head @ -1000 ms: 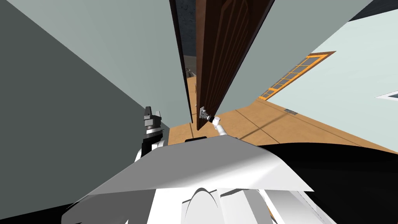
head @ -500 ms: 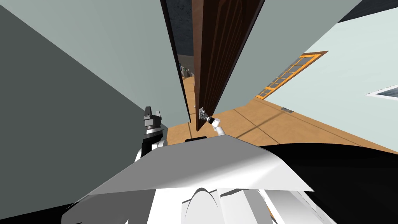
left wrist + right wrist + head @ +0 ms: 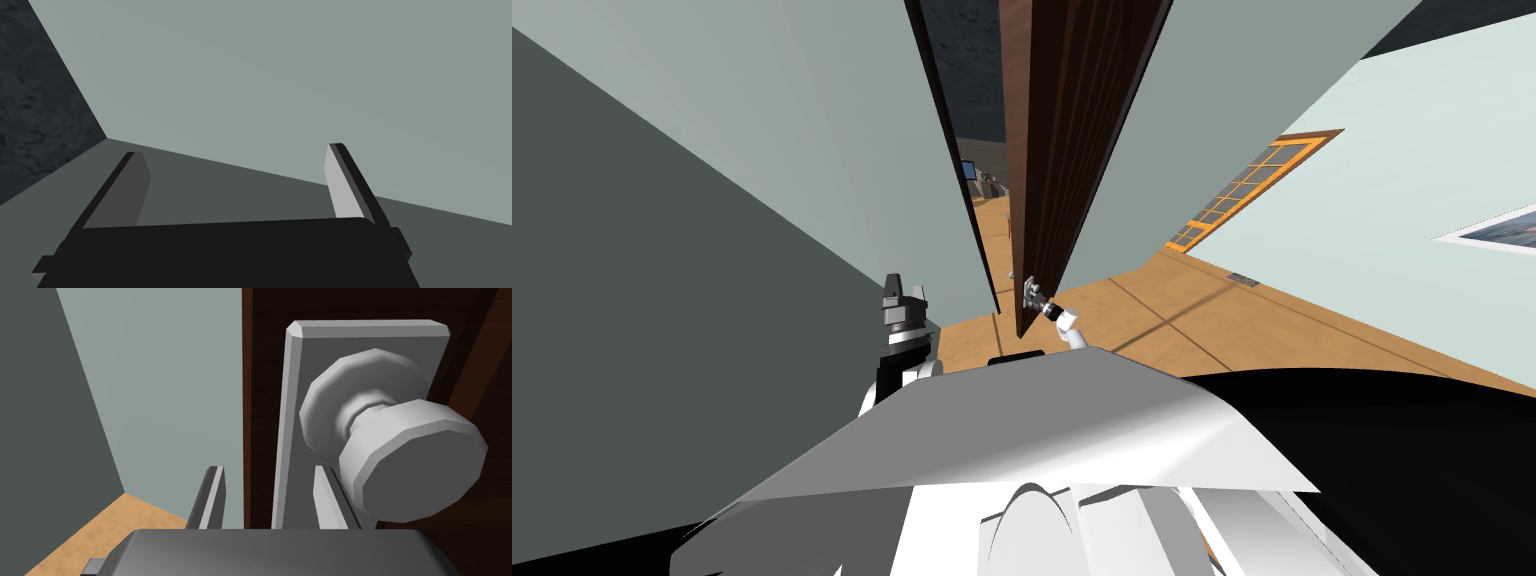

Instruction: Pull the door open

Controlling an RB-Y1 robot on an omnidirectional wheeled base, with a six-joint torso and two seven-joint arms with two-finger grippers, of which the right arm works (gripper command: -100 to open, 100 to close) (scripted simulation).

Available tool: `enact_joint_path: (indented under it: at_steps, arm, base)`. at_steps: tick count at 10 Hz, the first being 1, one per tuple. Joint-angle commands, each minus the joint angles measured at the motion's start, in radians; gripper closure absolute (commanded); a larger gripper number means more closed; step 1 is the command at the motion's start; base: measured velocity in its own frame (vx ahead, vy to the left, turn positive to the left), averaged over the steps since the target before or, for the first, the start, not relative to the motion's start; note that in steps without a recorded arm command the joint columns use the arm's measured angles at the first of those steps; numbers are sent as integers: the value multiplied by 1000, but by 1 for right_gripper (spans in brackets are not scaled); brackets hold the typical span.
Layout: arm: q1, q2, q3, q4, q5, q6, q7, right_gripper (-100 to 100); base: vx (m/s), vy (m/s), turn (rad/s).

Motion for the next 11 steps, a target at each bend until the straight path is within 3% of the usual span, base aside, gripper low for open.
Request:
enact_joint_path:
  at_steps: [1, 4, 5, 6, 9, 11]
  arm:
    - [-8, -4, -9, -29, -14, -1, -11, -100]
    - [1, 11, -14, -31, -47, 13, -21, -100]
    - [24, 18, 2, -23, -29, 10, -24, -100]
    - [-1, -11, -1, -5, -17, 8, -58, -100]
    - [-34, -34, -9, 12, -6, 4, -91, -100]
    - [-76, -52, -20, 33, 9, -2, -134, -100]
  base:
    - [-23, -43, -3]
    - [-12, -25, -11]
    - [-16, -3, 34]
    - [-20, 8, 73]
    - [-9, -12, 25]
    - [8, -28, 25]
